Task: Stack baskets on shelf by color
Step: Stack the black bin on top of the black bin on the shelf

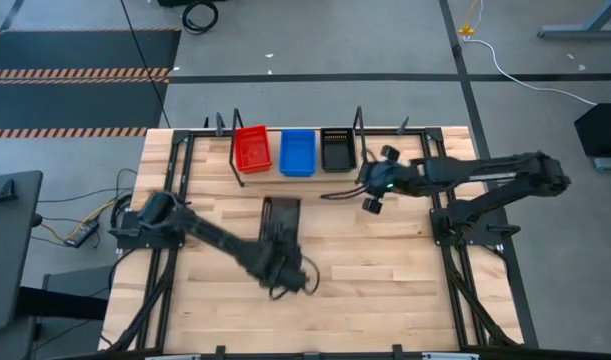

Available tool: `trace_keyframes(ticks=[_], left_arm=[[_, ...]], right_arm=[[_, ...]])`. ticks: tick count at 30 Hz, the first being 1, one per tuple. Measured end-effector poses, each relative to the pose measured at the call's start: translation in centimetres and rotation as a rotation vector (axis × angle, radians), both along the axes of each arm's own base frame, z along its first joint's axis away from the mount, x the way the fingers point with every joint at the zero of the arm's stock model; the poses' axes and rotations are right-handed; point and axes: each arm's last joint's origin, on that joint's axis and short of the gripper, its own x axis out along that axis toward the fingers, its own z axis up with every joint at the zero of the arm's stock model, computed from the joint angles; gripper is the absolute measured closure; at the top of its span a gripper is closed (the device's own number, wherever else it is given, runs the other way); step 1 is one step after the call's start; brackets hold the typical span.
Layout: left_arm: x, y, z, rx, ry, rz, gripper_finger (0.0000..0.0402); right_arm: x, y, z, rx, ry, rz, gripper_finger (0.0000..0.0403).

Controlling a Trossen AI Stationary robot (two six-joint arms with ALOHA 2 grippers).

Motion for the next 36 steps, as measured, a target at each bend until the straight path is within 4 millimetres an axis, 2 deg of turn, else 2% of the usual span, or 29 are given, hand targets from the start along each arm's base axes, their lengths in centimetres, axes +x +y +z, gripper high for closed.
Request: trace_keyframes(ticks=[7, 13, 16, 20, 24, 30, 36], left_arm=[[2.3, 6.9, 4.8, 0.032, -0.184, -0.087, 0.0399], [4.2, 12.5, 7.8, 0.007, -0.372, -0.178, 0.0399], [5.0, 15.3, 8.6, -0.049, -0.466, -0.206, 0.0399], [5.9, 19.0, 8.2, -0.117, -0.531, -0.191, 0.0398], [6.9, 22.1, 6.6, -0.154, -0.560, -0.162, 0.0397], [8.1, 25.1, 5.0, -0.124, -0.610, -0.170, 0.0395], [8.2, 27.9, 5.5, -0.106, -0.715, -0.151, 0.0395]], right_arm=[[-3.6, 0.0, 3.5, 0.016, -0.191, -0.027, 0.0284], [-4.9, -0.2, 4.5, 0.022, -0.263, -0.047, 0.0284], [-5.1, -0.3, 4.7, 0.020, -0.274, -0.056, 0.0284], [-5.1, -0.5, 4.9, -0.014, -0.291, -0.093, 0.0284], [-5.0, -0.7, 5.1, -0.060, -0.311, -0.141, 0.0284], [-4.6, -0.7, 5.0, -0.062, -0.325, -0.151, 0.0284], [-4.6, -0.7, 5.0, -0.070, -0.316, -0.144, 0.0284]])
